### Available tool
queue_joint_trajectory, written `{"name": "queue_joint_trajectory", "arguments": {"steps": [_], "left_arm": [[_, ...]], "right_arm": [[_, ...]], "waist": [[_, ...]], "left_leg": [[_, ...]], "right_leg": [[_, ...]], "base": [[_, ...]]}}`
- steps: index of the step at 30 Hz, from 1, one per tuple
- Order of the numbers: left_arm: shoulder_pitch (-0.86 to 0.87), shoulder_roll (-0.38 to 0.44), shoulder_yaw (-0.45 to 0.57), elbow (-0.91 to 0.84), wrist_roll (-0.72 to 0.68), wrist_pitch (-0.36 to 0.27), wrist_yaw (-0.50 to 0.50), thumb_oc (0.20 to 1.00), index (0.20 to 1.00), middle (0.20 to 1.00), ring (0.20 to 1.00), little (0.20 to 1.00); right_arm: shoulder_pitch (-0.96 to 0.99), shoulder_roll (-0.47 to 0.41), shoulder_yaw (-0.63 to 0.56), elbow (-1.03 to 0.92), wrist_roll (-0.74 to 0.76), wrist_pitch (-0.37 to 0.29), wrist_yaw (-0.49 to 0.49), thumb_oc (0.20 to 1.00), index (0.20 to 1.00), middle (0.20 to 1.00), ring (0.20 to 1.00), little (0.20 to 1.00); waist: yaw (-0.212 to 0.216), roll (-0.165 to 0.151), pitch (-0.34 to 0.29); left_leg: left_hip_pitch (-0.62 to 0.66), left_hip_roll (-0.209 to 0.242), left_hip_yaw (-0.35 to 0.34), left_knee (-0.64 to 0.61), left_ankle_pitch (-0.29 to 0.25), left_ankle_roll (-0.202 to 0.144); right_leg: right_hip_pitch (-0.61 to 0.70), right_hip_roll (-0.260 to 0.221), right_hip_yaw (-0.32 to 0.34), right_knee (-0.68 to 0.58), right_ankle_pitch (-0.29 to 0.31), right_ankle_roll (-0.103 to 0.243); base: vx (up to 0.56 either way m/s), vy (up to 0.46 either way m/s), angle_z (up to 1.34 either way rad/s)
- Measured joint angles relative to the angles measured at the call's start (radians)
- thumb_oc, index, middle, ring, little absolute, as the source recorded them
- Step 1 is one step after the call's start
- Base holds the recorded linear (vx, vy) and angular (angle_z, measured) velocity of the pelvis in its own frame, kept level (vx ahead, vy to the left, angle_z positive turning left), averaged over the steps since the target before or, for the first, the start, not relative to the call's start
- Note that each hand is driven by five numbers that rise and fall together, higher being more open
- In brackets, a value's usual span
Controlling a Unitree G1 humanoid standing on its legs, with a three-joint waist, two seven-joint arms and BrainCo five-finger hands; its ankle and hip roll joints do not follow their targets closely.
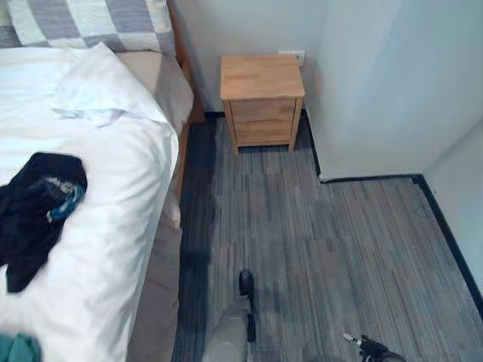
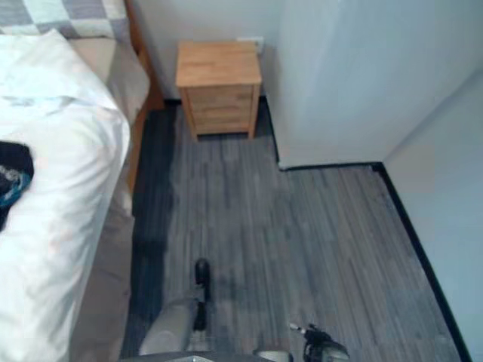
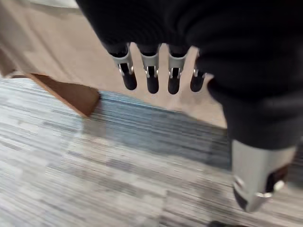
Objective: Tidy up the quilt and then pick up the clothes from the bed and put them into the laundry hamper.
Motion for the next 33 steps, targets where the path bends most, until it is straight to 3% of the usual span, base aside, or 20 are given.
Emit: {"name": "queue_joint_trajectory", "arguments": {"steps": [2, 3, 5, 7, 8, 9, 11, 15, 17, 19, 20, 21, 22, 23, 24, 25, 26, 28, 32, 33], "left_arm": [[0.002, 0.013, -0.026, -0.006, -0.001, -0.018, 0.001, 1.000, 1.000, 1.000, 1.000, 1.000], [-0.002, 0.019, -0.037, -0.006, -0.002, -0.025, 0.001, 1.000, 1.000, 1.000, 1.000, 1.000], [-0.042, 0.022, -0.066, -0.016, -0.002, -0.037, 0.003, 1.000, 1.000, 1.000, 1.000, 1.000], [-0.087, 0.019, -0.073, -0.022, -0.006, -0.037, 0.010, 1.000, 1.000, 1.000, 1.000, 1.000], [-0.102, 0.018, -0.074, -0.013, -0.007, -0.036, 0.011, 1.000, 1.000, 1.000, 1.000, 1.000], [-0.113, 0.023, -0.056, 0.001, -0.009, -0.038, 0.011, 1.000, 1.000, 1.000, 1.000, 1.000], [-0.101, 0.019, -0.056, 0.011, -0.009, -0.043, 0.010, 1.000, 1.000, 1.000, 1.000, 1.000], [0.005, 0.009, -0.061, -0.006, -0.002, -0.035, 0.012, 1.000, 1.000, 1.000, 1.000, 1.000], [0.047, -0.008, -0.058, 0.004, 0.000, -0.031, 0.011, 1.000, 1.000, 1.000, 1.000, 1.000], [0.051, -0.022, -0.053, 0.021, 0.002, -0.028, 0.010, 1.000, 1.000, 1.000, 1.000, 1.000], [0.052, -0.029, -0.051, 0.021, 0.009, -0.031, 0.010, 1.000, 1.000, 1.000, 1.000, 1.000], [0.048, -0.045, -0.035, 0.013, 0.031, -0.036, 0.009, 1.000, 1.000, 1.000, 1.000, 1.000], [0.048, -0.038, -0.036, 0.007, 0.039, -0.037, 0.008, 1.000, 1.000, 1.000, 1.000, 1.000], [0.050, -0.032, -0.039, -0.009, 0.039, -0.035, 0.008, 1.000, 1.000, 1.000, 1.000, 1.000], [0.049, -0.027, -0.055, -0.024, 0.039, -0.035, 0.010, 1.000, 1.000, 1.000, 1.000, 1.000], [0.049, -0.026, -0.076, -0.043, 0.038, -0.031, 0.012, 1.000, 1.000, 1.000, 1.000, 1.000], [0.049, -0.026, -0.079, -0.047, 0.038, -0.029, 0.012, 1.000, 1.000, 1.000, 1.000, 1.000], [0.020, -0.024, -0.110, -0.045, 0.034, -0.016, 0.019, 1.000, 1.000, 1.000, 1.000, 1.000], [0.007, -0.031, -0.124, -0.028, 0.019, -0.016, 0.015, 1.000, 1.000, 1.000, 1.000, 1.000], [0.017, -0.035, -0.099, -0.012, 0.017, -0.015, 0.015, 1.000, 1.000, 1.000, 1.000, 1.000]], "right_arm": [[0.040, 0.012, 0.000, -0.024, 0.002, -0.006, -0.006, 1.000, 1.000, 1.000, 1.000, 1.000], [0.039, 0.011, 0.003, -0.039, 0.003, -0.014, -0.011, 1.000, 1.000, 1.000, 1.000, 1.000], [0.030, -0.021, 0.020, -0.061, 0.009, -0.018, -0.027, 1.000, 1.000, 1.000, 1.000, 1.000], [0.012, -0.045, 0.044, -0.070, 0.041, -0.021, -0.033, 1.000, 1.000, 1.000, 1.000, 1.000], [-0.004, -0.049, 0.044, -0.070, 0.054, -0.020, -0.037, 1.000, 1.000, 1.000, 1.000, 1.000], [-0.006, -0.050, 0.043, -0.088, 0.068, -0.017, -0.046, 1.000, 1.000, 1.000, 1.000, 1.000], [0.009, -0.038, 0.039, -0.086, 0.086, -0.013, -0.056, 1.000, 1.000, 1.000, 1.000, 1.000], [0.047, -0.006, 0.001, -0.066, 0.085, -0.009, -0.065, 1.000, 1.000, 1.000, 1.000, 1.000], [0.047, -0.017, -0.006, -0.060, 0.070, 0.006, -0.064, 1.000, 1.000, 1.000, 1.000, 1.000], [0.024, -0.025, -0.015, -0.052, 0.011, 0.009, -0.060, 1.000, 1.000, 1.000, 1.000, 1.000], [0.026, -0.030, -0.015, -0.053, -0.004, 0.010, -0.061, 1.000, 1.000, 1.000, 1.000, 1.000], [0.015, -0.049, 0.008, -0.064, -0.042, 0.011, -0.058, 1.000, 1.000, 1.000, 1.000, 1.000], [0.007, -0.050, 0.012, -0.069, -0.044, 0.011, -0.057, 1.000, 1.000, 1.000, 1.000, 1.000], [-0.014, -0.065, 0.012, -0.074, -0.051, 0.007, -0.057, 1.000, 1.000, 1.000, 1.000, 1.000], [-0.023, -0.073, 0.010, -0.098, -0.052, 0.005, -0.055, 1.000, 1.000, 1.000, 1.000, 1.000], [-0.031, -0.092, 0.007, -0.121, -0.061, 0.001, -0.053, 1.000, 1.000, 1.000, 1.000, 1.000], [-0.033, -0.093, 0.007, -0.128, -0.062, 0.000, -0.052, 1.000, 1.000, 1.000, 1.000, 1.000], [-0.036, -0.093, 0.052, -0.155, -0.055, -0.023, -0.038, 1.000, 1.000, 1.000, 1.000, 1.000], [-0.035, -0.079, 0.087, -0.137, -0.019, -0.042, -0.034, 1.000, 1.000, 1.000, 1.000, 1.000], [-0.022, -0.081, 0.090, -0.139, -0.019, -0.045, -0.037, 1.000, 1.000, 1.000, 1.000, 1.000]], "waist": [[-0.008, -0.026, -0.026], [-0.028, -0.026, -0.027], [-0.033, 0.027, -0.022], [-0.057, 0.048, -0.015], [-0.070, 0.057, -0.006], [-0.094, 0.054, -0.003], [-0.125, 0.029, 0.005], [-0.146, 0.021, -0.009], [-0.161, 0.050, -0.020], [-0.169, 0.057, -0.019], [-0.168, 0.056, -0.021], [-0.154, 0.041, -0.021], [-0.139, 0.039, -0.031], [-0.116, 0.032, -0.035], [-0.103, 0.022, -0.037], [-0.080, 0.025, -0.034], [-0.080, 0.027, -0.033], [-0.072, 0.046, -0.032], [-0.053, 0.055, -0.029], [-0.060, 0.057, -0.034]], "left_leg": [[0.057, -0.053, 0.020, -0.009, -0.058, 0.026], [0.080, -0.067, 0.010, -0.021, -0.066, 0.051], [0.149, -0.057, -0.015, -0.082, -0.063, 0.061], [0.174, -0.051, -0.047, -0.099, -0.102, 0.043], [0.182, -0.044, -0.059, -0.098, -0.113, 0.040], [0.215, -0.061, -0.083, -0.110, -0.124, 0.025], [0.265, -0.106, -0.120, -0.104, -0.176, 0.034], [0.351, -0.103, -0.185, -0.006, -0.346, 0.058], [0.389, -0.053, -0.192, 0.022, -0.377, 0.010], [0.369, -0.012, -0.130, 0.176, -0.349, -0.073], [0.353, 0.000, -0.113, 0.245, -0.328, -0.104], [0.242, 0.033, -0.075, 0.483, -0.247, -0.172], [0.182, 0.059, -0.046, 0.586, -0.215, -0.179], [0.133, 0.085, 0.006, 0.608, -0.238, -0.166], [0.096, 0.089, 0.041, 0.512, -0.256, -0.156], [0.084, 0.065, 0.024, 0.268, -0.246, -0.155], [0.079, 0.060, 0.024, 0.184, -0.225, -0.148], [-0.016, 0.078, 0.117, -0.095, -0.084, -0.150], [-0.085, 0.117, 0.232, -0.171, -0.019, -0.106], [-0.071, 0.121, 0.306, -0.171, -0.009, -0.084]], "right_leg": [[-0.145, -0.092, -0.004, 0.294, 0.121, -0.003], [-0.188, -0.116, -0.010, 0.375, 0.103, -0.002], [-0.270, -0.075, -0.063, 0.208, -0.018, -0.011], [-0.348, -0.009, -0.097, -0.096, -0.013, -0.012], [-0.363, 0.028, -0.088, -0.250, 0.011, -0.004], [-0.398, 0.055, -0.076, -0.485, 0.095, 0.041], [-0.442, 0.032, -0.029, -0.614, 0.193, 0.062], [-0.506, 0.036, 0.040, -0.463, 0.244, 0.045], [-0.494, 0.065, 0.020, -0.410, 0.330, -0.008], [-0.442, 0.076, -0.003, -0.359, 0.326, -0.071], [-0.412, 0.078, -0.022, -0.365, 0.319, -0.079], [-0.342, 0.086, -0.040, -0.416, 0.290, -0.109], [-0.321, 0.088, -0.040, -0.445, 0.287, -0.113], [-0.283, 0.085, -0.040, -0.483, 0.284, -0.118], [-0.250, 0.082, -0.053, -0.512, 0.292, -0.122], [-0.197, 0.080, -0.064, -0.548, 0.285, -0.130], [-0.171, 0.081, -0.080, -0.567, 0.284, -0.130], [-0.107, 0.112, -0.130, -0.611, 0.217, -0.105], [-0.018, 0.139, -0.158, -0.595, 0.158, -0.071], [0.010, 0.132, -0.165, -0.569, 0.112, -0.052]], "base": [[0.47, 0.144, -0.22], [0.47, -0.038, 0.10], [0.50, -0.127, 0.12], [0.64, -0.248, 0.27], [0.81, -0.290, 0.61], [0.68, -0.215, 0.70], [0.74, -0.217, 0.81], [0.65, -0.207, 0.60], [0.58, -0.175, 0.55], [0.49, -0.183, 0.64], [0.42, -0.119, 0.47], [0.36, -0.047, 0.29], [0.37, 0.044, 0.17], [0.40, 0.079, 0.10], [0.59, 0.110, 0.18], [0.50, 0.083, 0.24], [0.54, 0.096, 0.33], [0.41, 0.154, 0.48], [0.33, 0.204, 0.10], [0.36, 0.115, 0.05]]}}
